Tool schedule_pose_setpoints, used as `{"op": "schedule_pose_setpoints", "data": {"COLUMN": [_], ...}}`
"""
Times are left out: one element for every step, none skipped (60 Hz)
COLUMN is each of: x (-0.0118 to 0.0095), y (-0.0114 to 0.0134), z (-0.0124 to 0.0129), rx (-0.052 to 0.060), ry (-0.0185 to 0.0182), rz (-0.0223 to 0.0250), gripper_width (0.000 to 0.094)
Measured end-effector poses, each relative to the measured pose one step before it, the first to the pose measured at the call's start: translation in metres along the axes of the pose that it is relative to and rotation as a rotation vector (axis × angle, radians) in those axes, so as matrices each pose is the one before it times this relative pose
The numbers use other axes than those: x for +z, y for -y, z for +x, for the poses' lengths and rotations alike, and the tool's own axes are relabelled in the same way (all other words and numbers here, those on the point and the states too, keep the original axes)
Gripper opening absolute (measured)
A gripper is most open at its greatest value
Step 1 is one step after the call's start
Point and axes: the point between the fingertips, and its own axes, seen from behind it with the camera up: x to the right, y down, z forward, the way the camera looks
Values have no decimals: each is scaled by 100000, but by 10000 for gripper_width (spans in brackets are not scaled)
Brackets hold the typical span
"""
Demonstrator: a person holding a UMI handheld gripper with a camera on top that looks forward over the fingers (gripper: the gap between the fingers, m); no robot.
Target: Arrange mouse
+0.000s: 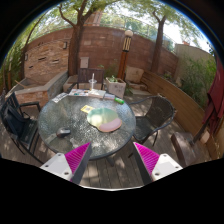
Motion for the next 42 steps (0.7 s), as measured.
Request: {"op": "schedule_pose_setpoints", "data": {"x": [37, 48, 65, 82, 94, 80, 129, 43, 78, 44, 40, 31, 64, 59, 64, 107, 135, 138, 202, 195, 260, 347, 362, 377, 496, 530, 537, 587, 408, 684, 868, 561, 807, 806, 760, 775, 888, 925, 954, 961, 937, 888], "y": [-61, -102, -125, -162, -223, -273, -278, -390, -373, -406, -440, -453, -461, -485, -509, -550, -528, -557, -532, -480, -383, -342, -308, -234, -234, -181, -116, -70, -56, 180, 364, 150, 284, 283, 355, 436, 450, 401, 365, 267, 204, 216], "z": [-40, -46, -48, -85, -104, -144, -234, -173, -213, -181, -258, -281, -316, -384, -464, -503, -523, -579, -613, -697, -797, -781, -821, -764, -837, -904, -929, -963, -889, -887, -942, -777, -700, -686, -666, -702, -679, -557, -532, -488, -471, -482], "rx": [121, 126, 80, 48, -12, -74, -19, -114, -138, -115, -122, -135, -92, -90, -148, -256, -327, -375, -373, -448, -448, -409, -397, -376, -313, -295, -278, -219, -296, -114, 48, -217, -120, -119, -70, 24, 194, 169, 61, 29, 104, 222], "ry": [34, 25, -6, 54, 74, 133, 272, 164, 181, 192, 275, 294, 383, 487, 610, 699, 735, 785, 909, 998, 1136, 1168, 1124, 1092, 1112, 1254, 1381, 1445, 1318, 1304, 1259, 856, 806, 676, 647, 740, 690, 602, 412, 296, 318, 335], "rz": [-85, -163, -215, -290, -389, -417, -348, -464, -526, -533, -554, -584, -563, -630, -681, -808, -948, -996, -927, -817, -685, -546, -385, -253, -278, -298, -316, -253, -77, 302, 582, 640, 637, 678, 847, 1131, 1263, 1094, 679, 246, -56, -102], "gripper_width": [856, 855, 855, 856, 856, 854, 853, 855, 853, 854, 856, 856, 858, 861, 864, 866, 865, 866, 862, 871, 871, 871, 870, 868, 869, 867, 869, 867, 870, 860, 859, 861, 861, 857, 860, 860, 861, 861, 863, 865, 864, 861]}}
